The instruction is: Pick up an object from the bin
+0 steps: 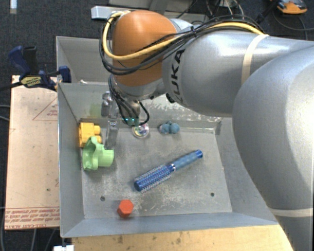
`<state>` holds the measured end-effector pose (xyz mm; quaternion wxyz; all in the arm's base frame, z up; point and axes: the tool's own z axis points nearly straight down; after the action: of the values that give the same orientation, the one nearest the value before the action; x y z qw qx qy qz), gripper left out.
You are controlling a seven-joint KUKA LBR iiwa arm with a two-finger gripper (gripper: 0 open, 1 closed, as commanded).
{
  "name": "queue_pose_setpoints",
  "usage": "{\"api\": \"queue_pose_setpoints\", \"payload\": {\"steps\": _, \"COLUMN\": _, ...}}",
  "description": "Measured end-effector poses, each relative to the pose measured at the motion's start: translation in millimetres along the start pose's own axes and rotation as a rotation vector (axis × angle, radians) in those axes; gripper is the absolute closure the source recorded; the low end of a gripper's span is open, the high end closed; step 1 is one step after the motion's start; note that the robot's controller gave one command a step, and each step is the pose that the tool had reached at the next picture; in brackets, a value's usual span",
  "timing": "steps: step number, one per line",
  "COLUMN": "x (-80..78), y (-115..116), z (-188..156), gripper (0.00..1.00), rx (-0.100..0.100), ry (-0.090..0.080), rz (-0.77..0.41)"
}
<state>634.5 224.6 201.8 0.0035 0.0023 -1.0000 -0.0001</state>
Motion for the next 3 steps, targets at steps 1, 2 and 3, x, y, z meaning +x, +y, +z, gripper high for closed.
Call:
{"api": "queue_pose_setpoints", "payload": {"steps": 1, "x": 24.8, "y": -20, "z": 81, "gripper": 0.00, "rx": 0.002, "ry": 0.000, "rz": -0.138}}
{"api": "queue_pose_setpoints", "payload": {"steps": 2, "x": 11.1, "y": 11, "z": 129, "gripper": 0.00, "rx": -0.001, "ry": -0.017, "rz": -0.361}}
{"api": "queue_pose_setpoints", "payload": {"steps": 3, "x": 7.4, "y": 12, "z": 121, "gripper": 1.00, "rx": -0.004, "ry": -0.027, "rz": -0.360}}
